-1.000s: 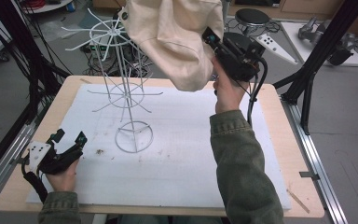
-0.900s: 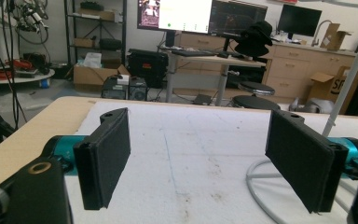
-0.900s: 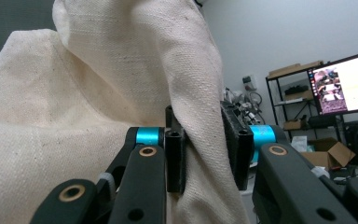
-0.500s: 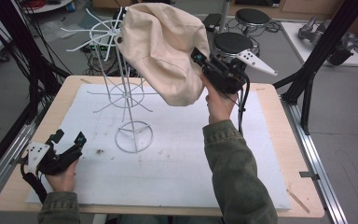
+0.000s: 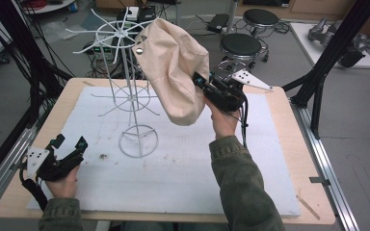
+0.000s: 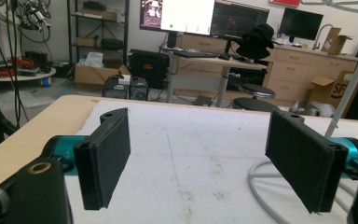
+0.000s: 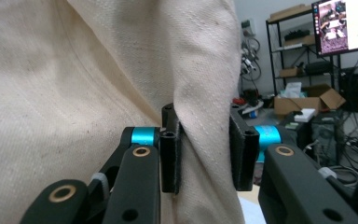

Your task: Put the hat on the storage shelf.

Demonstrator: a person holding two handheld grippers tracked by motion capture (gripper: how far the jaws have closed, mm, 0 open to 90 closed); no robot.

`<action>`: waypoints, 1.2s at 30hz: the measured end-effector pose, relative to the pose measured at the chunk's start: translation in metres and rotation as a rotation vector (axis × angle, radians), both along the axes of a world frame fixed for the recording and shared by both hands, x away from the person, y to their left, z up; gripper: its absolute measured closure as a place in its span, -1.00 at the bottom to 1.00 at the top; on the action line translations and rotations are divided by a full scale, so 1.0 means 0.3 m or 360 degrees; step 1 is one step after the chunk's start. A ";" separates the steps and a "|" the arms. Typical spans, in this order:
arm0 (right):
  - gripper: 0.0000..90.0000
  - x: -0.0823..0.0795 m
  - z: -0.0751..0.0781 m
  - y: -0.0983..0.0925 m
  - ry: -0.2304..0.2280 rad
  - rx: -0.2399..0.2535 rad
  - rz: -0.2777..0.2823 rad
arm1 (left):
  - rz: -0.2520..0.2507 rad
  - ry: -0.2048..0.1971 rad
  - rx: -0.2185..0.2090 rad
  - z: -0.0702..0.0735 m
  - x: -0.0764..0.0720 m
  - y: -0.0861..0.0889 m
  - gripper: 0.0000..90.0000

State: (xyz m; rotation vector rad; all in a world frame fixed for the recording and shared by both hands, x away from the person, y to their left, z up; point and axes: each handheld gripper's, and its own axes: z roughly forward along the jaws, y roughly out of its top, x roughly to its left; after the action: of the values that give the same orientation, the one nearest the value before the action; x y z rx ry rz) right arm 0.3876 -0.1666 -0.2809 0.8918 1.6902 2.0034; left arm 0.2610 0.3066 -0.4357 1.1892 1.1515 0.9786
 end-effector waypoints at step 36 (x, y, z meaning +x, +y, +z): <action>-0.76 -0.081 -0.011 -0.043 0.0000 -0.0217 -0.0271 | -0.0001 -0.0001 0.0009 0.002 0.002 -0.007 -0.50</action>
State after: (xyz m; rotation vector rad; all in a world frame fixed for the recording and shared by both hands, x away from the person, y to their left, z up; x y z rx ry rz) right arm 0.3634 -0.1795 -0.2843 0.9536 1.6679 1.7558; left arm 0.2617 0.3046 -0.4350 1.1940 1.1484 0.9822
